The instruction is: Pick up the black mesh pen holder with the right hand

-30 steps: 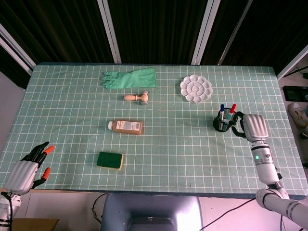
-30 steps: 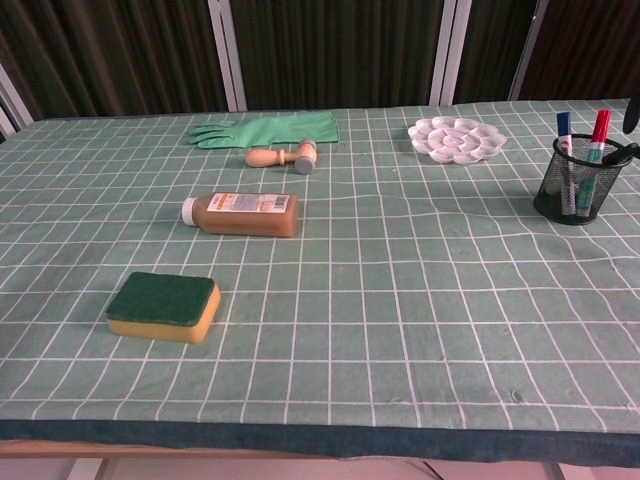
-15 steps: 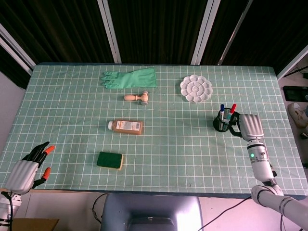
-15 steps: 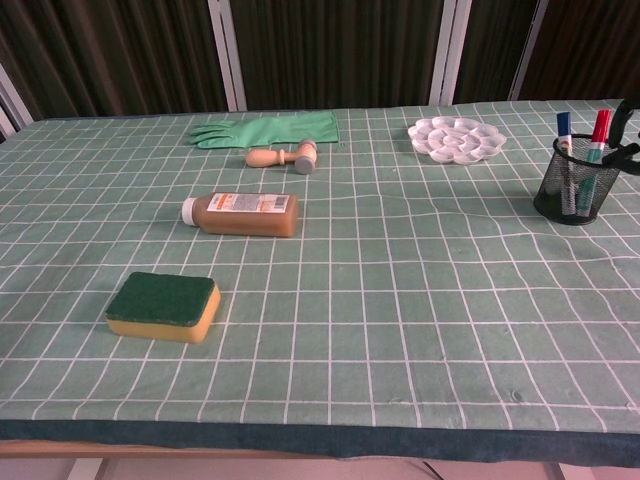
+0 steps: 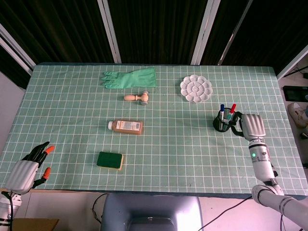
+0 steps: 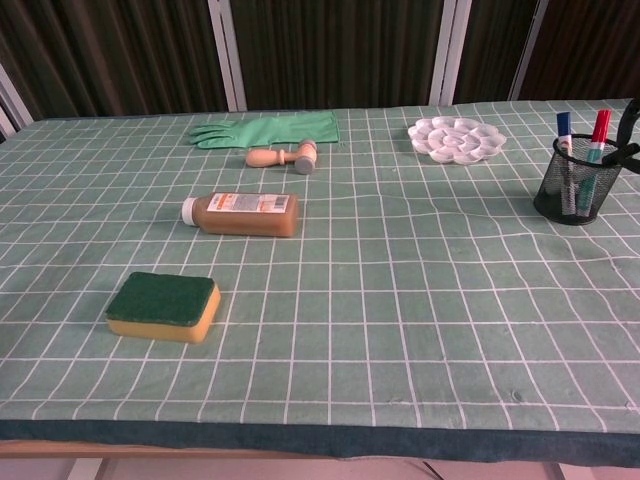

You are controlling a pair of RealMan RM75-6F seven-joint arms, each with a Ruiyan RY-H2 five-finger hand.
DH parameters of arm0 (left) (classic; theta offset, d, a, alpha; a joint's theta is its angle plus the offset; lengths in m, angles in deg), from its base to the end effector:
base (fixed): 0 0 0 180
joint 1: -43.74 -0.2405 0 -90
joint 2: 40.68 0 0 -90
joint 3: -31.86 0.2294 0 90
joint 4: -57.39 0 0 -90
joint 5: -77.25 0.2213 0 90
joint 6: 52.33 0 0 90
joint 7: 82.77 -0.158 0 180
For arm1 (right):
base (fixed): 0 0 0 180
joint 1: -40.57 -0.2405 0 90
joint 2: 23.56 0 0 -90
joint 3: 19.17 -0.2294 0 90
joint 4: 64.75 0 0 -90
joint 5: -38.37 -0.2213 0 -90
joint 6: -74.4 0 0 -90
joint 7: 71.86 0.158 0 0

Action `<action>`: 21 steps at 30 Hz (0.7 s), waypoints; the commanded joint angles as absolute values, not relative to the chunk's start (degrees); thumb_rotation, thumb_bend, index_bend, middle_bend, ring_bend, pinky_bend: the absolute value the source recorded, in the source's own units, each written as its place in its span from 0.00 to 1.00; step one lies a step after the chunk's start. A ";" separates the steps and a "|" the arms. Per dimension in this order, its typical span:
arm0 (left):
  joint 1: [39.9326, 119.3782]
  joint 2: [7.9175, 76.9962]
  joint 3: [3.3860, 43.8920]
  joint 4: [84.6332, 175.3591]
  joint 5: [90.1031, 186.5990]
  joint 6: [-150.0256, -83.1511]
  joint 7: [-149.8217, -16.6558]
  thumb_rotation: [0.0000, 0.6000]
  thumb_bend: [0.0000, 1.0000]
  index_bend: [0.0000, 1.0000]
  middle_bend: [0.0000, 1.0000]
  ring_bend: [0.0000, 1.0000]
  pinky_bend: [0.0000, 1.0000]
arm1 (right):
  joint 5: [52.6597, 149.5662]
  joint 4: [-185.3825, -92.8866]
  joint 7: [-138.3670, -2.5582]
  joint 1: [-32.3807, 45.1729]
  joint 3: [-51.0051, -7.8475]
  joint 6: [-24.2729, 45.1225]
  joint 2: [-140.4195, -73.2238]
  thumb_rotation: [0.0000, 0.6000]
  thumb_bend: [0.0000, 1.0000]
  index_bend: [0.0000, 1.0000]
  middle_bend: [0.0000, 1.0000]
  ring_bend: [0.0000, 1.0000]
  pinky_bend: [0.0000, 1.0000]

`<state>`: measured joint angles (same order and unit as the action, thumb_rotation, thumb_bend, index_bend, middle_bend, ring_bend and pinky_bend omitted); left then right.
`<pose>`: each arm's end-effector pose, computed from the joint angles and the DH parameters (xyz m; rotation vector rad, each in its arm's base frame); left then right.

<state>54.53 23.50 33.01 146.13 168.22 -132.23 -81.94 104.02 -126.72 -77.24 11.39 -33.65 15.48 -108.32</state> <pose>-0.2850 0.2075 0.1147 -1.6178 -0.8744 -0.8755 -0.2946 -0.3703 0.0772 1.3851 -0.9156 0.7675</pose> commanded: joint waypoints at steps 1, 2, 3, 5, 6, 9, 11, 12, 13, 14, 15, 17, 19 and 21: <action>54.53 23.51 33.01 146.14 168.20 -132.22 -81.94 1.00 0.48 0.15 0.05 0.09 0.37 | 103.96 -126.47 -77.07 11.32 -33.70 15.53 -108.46 1.00 0.48 0.62 1.00 1.00 1.00; 54.53 23.51 33.00 146.14 168.18 -132.21 -81.96 1.00 0.48 0.15 0.05 0.09 0.37 | 103.96 -126.39 -77.03 11.29 -33.70 15.54 -108.51 1.00 0.48 0.62 1.00 1.00 1.00; 54.53 23.51 32.98 146.15 168.15 -132.22 -81.98 1.00 0.48 0.15 0.05 0.09 0.37 | 104.02 -126.31 -76.97 11.28 -33.67 15.51 -108.56 1.00 0.48 0.62 1.00 1.00 1.00; 54.55 23.49 32.96 146.16 168.12 -132.18 -81.97 1.00 0.48 0.15 0.05 0.09 0.37 | 104.05 -126.24 -76.90 11.26 -33.64 15.50 -108.62 1.00 0.49 0.62 1.00 1.00 1.00; 54.56 23.49 32.97 146.17 168.11 -132.16 -81.95 1.00 0.48 0.15 0.05 0.09 0.37 | 104.06 -126.20 -76.87 11.25 -33.62 15.51 -108.65 1.00 0.49 0.63 1.00 1.00 1.00; 54.53 23.49 32.97 146.17 168.14 -132.22 -81.97 1.00 0.48 0.15 0.05 0.09 0.37 | 104.05 -126.07 -76.86 11.25 -33.55 15.50 -108.74 1.00 0.50 0.63 1.00 1.00 1.00; 54.51 23.49 32.99 146.17 168.13 -132.23 -81.94 1.00 0.48 0.15 0.05 0.09 0.37 | 104.06 -126.05 -76.86 11.29 -33.50 15.45 -108.75 1.00 0.51 0.63 1.00 1.00 1.00; 54.50 23.51 32.99 146.17 168.10 -132.23 -81.98 1.00 0.48 0.15 0.05 0.09 0.37 | 104.09 -126.04 -76.86 11.31 -33.47 15.42 -108.74 1.00 0.51 0.63 1.00 1.00 1.00; 54.49 23.53 32.97 146.21 168.04 -132.22 -82.04 1.00 0.48 0.15 0.05 0.09 0.37 | 104.10 -126.04 -76.82 11.34 -33.46 15.37 -108.73 1.00 0.51 0.63 1.00 1.00 1.00; 54.50 23.52 32.97 146.21 168.02 -132.18 -82.06 1.00 0.48 0.15 0.05 0.09 0.37 | 104.10 -126.05 -76.79 11.36 -33.45 15.35 -108.72 1.00 0.52 0.63 1.00 1.00 1.00; 54.51 23.52 32.96 146.24 167.97 -132.14 -82.10 1.00 0.48 0.15 0.05 0.09 0.37 | 104.07 -126.06 -76.78 11.39 -33.44 15.34 -108.70 1.00 0.52 0.64 1.00 1.00 1.00; 54.51 23.52 32.96 146.30 167.95 -132.12 -82.19 1.00 0.48 0.15 0.05 0.09 0.37 | 104.02 -126.05 -76.77 11.45 -33.43 15.31 -108.67 1.00 0.52 0.64 1.00 1.00 1.00; 54.48 23.54 32.98 146.33 167.95 -132.13 -82.26 1.00 0.48 0.15 0.05 0.09 0.37 | 103.99 -125.99 -76.71 11.47 -33.47 15.26 -108.65 1.00 0.52 0.64 1.00 1.00 1.00; 54.50 23.55 32.96 146.35 167.95 -132.13 -82.30 1.00 0.48 0.15 0.05 0.09 0.37 | 103.96 -125.88 -76.61 11.47 -33.51 15.24 -108.67 1.00 0.52 0.64 1.00 1.00 1.00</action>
